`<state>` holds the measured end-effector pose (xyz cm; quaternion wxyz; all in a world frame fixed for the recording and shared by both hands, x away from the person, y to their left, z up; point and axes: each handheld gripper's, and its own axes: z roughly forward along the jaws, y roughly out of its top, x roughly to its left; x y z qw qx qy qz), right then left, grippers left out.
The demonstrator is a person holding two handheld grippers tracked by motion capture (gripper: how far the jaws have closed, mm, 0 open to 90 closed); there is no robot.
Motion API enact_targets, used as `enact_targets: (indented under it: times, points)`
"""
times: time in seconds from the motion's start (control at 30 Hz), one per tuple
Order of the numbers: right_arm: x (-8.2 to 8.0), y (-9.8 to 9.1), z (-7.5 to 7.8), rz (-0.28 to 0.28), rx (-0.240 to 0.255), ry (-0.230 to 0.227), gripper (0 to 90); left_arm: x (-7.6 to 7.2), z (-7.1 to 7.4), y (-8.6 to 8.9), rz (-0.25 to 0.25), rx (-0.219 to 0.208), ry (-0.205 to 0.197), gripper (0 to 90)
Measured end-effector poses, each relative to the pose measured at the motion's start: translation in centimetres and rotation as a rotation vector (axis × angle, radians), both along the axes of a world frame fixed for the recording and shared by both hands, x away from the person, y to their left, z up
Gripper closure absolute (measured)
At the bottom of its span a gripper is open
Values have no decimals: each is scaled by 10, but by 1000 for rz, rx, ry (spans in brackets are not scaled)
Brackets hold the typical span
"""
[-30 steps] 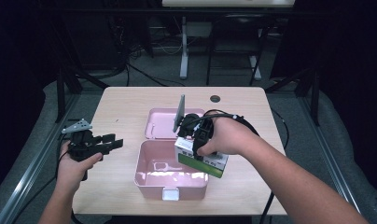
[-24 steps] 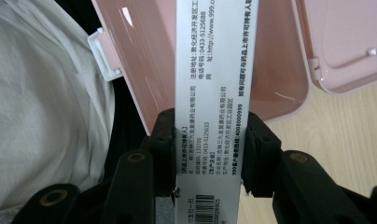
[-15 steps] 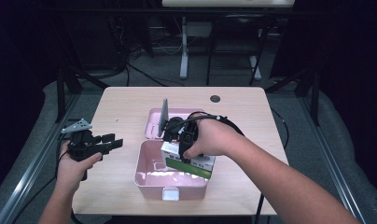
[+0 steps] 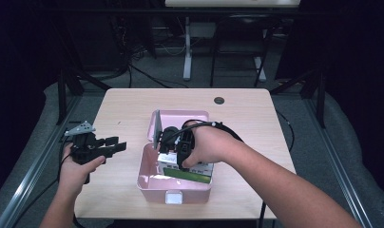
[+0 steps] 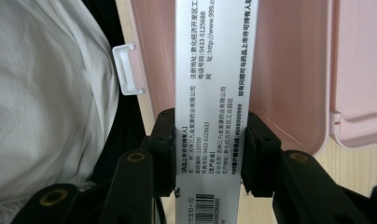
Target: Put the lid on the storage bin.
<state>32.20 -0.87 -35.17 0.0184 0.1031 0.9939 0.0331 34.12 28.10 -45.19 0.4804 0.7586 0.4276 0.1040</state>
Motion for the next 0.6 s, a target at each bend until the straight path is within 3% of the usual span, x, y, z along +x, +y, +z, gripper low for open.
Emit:
enact_targets:
  times: [0.23, 0.37, 0.6]
  points:
    - [-4, 2, -4, 46, 19, 24, 614, 0, 0, -1, 0, 0, 1, 487]
    - [-6, 4, -9, 67, -3, 27, 614, 0, -1, 0, -2, 3, 1, 487]
    - [-6, 3, -18, 70, -5, 41, 614, 1, -1, 0, -6, 2, 7, 487]
